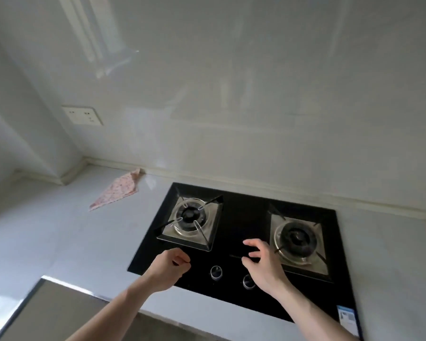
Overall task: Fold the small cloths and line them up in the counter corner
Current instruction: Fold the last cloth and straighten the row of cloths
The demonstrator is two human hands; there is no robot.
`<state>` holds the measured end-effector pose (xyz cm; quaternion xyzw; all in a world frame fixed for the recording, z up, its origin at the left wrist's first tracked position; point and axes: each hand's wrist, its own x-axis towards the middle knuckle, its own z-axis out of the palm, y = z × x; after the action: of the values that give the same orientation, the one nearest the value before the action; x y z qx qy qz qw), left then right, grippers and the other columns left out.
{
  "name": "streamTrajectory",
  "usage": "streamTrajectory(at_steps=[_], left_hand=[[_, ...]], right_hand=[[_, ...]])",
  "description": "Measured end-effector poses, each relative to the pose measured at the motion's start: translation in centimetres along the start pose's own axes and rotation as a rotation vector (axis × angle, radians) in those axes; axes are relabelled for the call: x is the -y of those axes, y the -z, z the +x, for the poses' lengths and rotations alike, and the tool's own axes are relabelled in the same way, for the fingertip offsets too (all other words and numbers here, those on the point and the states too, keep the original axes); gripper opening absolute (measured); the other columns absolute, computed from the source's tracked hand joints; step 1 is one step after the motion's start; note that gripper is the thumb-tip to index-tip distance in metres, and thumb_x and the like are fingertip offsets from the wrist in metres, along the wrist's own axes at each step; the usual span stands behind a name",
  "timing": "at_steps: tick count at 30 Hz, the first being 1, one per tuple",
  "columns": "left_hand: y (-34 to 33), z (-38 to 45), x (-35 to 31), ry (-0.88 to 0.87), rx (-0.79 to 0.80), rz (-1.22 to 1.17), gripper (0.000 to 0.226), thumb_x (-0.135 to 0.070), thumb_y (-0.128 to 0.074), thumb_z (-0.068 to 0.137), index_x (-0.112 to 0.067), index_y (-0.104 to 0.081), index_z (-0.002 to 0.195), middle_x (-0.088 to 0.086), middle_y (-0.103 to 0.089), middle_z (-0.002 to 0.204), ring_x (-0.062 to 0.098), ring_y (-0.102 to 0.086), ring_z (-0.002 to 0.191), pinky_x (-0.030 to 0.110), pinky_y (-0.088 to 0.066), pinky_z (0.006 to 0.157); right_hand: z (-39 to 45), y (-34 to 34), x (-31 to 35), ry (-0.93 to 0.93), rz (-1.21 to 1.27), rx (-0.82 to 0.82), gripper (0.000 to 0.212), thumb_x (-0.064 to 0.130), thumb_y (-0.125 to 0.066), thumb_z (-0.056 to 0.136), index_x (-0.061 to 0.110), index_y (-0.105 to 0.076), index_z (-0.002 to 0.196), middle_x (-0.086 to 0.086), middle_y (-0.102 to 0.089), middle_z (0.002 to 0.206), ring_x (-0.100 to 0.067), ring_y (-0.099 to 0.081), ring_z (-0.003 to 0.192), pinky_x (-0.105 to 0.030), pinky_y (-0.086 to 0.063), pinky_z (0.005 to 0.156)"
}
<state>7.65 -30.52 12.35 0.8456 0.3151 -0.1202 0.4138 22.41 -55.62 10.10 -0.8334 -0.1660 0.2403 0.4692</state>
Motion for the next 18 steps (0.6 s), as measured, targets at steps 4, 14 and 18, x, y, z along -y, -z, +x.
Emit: streamTrajectory(at_steps=[4, 14, 18], left_hand=[[4.3, -1.2, 5.0, 0.084, -0.148, -0.02, 0.009, -0.024, -0.071, 0.09, -0.033, -0.068, 0.091, -0.011, -0.074, 0.094, 0.006, -0.069, 0.08, 0.019, -0.054, 0.072], [14.6, 1.8, 18.2, 0.229, -0.267, 0.075, 0.02, -0.033, -0.072, 0.091, -0.033, -0.065, 0.109, -0.004, -0.055, 0.127, 0.016, -0.062, 0.103, 0.028, -0.048, 0.091], [20.1, 7.0, 23.4, 0.286, -0.263, 0.14, 0.035, -0.031, -0.073, 0.09, -0.024, -0.064, 0.123, 0.007, -0.046, 0.142, 0.017, -0.057, 0.098, 0.026, -0.046, 0.086]], right_hand=[[1.7, -4.6, 3.8, 0.056, -0.059, 0.186, 0.035, 0.026, -0.069, 0.091, 0.044, -0.058, 0.119, 0.021, -0.054, 0.125, 0.004, -0.058, 0.11, -0.015, -0.049, 0.078], [4.5, -14.8, 11.7, 0.149, -0.218, 0.408, 0.039, 0.032, -0.068, 0.093, 0.041, -0.055, 0.129, 0.018, -0.045, 0.135, -0.001, -0.056, 0.115, -0.022, -0.053, 0.093], [7.0, -19.1, 14.5, 0.164, -0.301, 0.377, 0.038, 0.036, -0.065, 0.094, 0.043, -0.055, 0.129, 0.027, -0.049, 0.132, 0.004, -0.058, 0.11, -0.02, -0.051, 0.089]])
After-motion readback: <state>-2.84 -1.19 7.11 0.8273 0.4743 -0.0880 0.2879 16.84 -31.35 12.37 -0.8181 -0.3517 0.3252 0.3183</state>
